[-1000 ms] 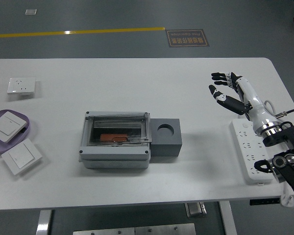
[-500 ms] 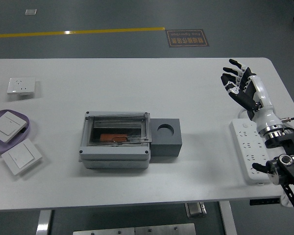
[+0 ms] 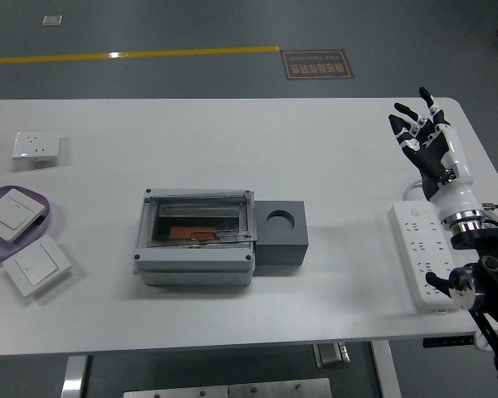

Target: Pick up the cylinder from the cube,place it in the box,flap close box

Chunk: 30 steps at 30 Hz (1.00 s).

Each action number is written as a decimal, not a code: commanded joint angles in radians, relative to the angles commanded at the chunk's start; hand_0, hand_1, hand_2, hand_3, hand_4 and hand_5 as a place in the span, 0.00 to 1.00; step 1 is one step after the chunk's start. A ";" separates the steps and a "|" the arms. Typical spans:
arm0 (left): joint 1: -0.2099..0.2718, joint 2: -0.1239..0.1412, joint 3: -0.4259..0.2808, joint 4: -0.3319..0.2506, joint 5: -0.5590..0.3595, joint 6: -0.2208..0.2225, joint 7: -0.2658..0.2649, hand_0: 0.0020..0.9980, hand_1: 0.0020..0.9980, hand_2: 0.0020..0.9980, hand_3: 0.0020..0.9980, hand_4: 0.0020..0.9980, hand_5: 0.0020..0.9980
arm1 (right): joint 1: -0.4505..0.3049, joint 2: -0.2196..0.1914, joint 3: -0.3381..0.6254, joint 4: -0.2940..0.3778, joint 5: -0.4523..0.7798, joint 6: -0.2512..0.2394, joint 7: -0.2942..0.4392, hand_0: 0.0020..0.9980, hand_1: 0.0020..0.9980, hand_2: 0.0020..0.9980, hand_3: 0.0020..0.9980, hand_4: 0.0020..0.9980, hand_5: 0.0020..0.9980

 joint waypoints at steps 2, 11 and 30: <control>-0.001 -0.002 0.002 0.000 -0.002 0.001 0.003 0.72 0.71 0.57 0.72 0.67 0.31 | 0.006 -0.009 -0.020 -0.005 0.004 0.000 -0.004 0.79 0.73 0.85 1.00 0.74 0.30; -0.011 -0.010 -0.005 0.000 0.018 0.018 0.030 0.72 0.72 0.68 0.72 0.67 0.31 | 0.026 -0.009 -0.091 -0.012 -0.006 0.004 -0.018 0.80 0.73 0.83 0.87 0.75 0.28; -0.027 -0.011 0.067 -0.001 -0.027 -0.094 0.213 0.75 0.80 0.83 0.76 0.68 0.31 | 0.028 -0.021 -0.054 -0.005 0.007 0.023 -0.037 0.81 0.75 0.82 0.66 0.74 0.25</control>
